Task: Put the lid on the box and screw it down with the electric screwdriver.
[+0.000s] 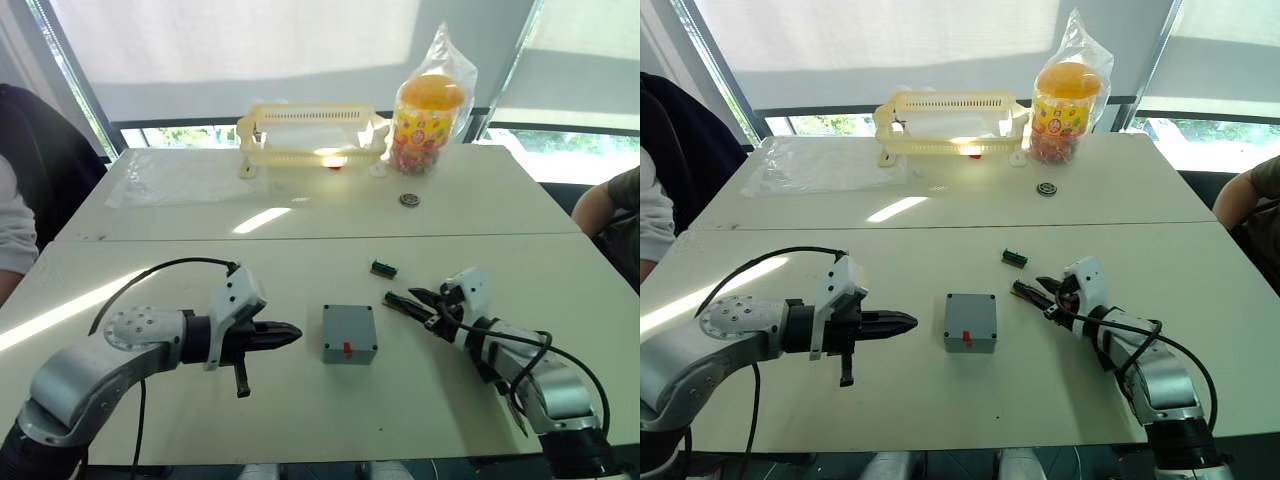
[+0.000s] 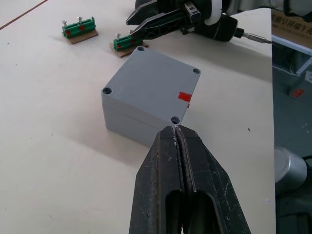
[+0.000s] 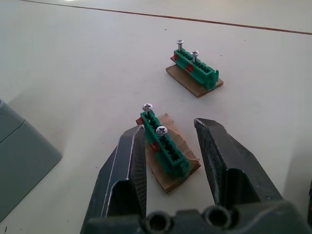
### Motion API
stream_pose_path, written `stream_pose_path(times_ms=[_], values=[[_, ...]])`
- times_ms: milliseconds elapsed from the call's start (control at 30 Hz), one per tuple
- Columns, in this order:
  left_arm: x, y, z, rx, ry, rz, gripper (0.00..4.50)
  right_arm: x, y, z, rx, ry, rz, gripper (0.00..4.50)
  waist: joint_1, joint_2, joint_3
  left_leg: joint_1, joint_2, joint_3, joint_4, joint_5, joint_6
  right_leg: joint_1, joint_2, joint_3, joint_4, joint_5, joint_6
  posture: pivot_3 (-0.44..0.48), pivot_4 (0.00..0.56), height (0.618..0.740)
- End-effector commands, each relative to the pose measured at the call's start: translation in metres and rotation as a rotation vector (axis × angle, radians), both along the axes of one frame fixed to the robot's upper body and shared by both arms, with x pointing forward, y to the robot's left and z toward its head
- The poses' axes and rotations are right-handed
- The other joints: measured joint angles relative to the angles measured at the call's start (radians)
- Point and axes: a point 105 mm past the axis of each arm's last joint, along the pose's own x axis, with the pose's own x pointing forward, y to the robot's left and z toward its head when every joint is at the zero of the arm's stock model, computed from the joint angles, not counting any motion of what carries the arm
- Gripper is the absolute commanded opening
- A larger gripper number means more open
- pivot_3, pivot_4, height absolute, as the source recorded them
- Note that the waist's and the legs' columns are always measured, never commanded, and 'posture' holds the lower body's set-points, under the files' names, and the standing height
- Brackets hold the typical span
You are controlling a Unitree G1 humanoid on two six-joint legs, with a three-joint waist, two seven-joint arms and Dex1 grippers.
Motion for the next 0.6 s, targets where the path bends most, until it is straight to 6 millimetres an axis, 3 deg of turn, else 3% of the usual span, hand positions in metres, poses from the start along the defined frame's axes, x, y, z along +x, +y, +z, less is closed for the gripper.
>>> stream_pose_path(times_ms=[33, 167, 600], values=[[-0.0001, -0.0014, 0.0025, 0.000, -0.030, -0.007, 0.00, 0.0048, 0.0038, 0.0090, 0.006, -0.045, 0.012, 1.47, 0.000, 0.000, 0.000, 0.000, 0.000, 0.000, 0.000, 0.000, 0.000, 0.000, 0.000, 0.000, 0.000, 0.000, 0.000, 0.000, 0.150, 0.740], [-0.0010, -0.0017, -0.0005, 0.008, -0.028, -0.008, 0.00, 0.0082, 0.0047, 0.0093, 0.003, -0.052, 0.013, 0.03, -0.001, 0.000, 0.000, 0.000, 0.000, 0.000, 0.000, 0.000, 0.000, 0.000, 0.000, 0.000, 0.000, 0.000, 0.000, 0.000, 0.150, 0.740], [0.0024, 0.0008, -0.0021, 0.013, -0.035, 0.009, 0.00, 0.0091, 0.0030, 0.0182, 0.006, -0.086, 0.001, 0.03, -0.001, 0.000, 0.000, 0.000, 0.000, 0.000, 0.000, 0.000, 0.000, 0.000, 0.000, 0.000, 0.000, 0.000, 0.000, 0.000, 0.150, 0.740]])
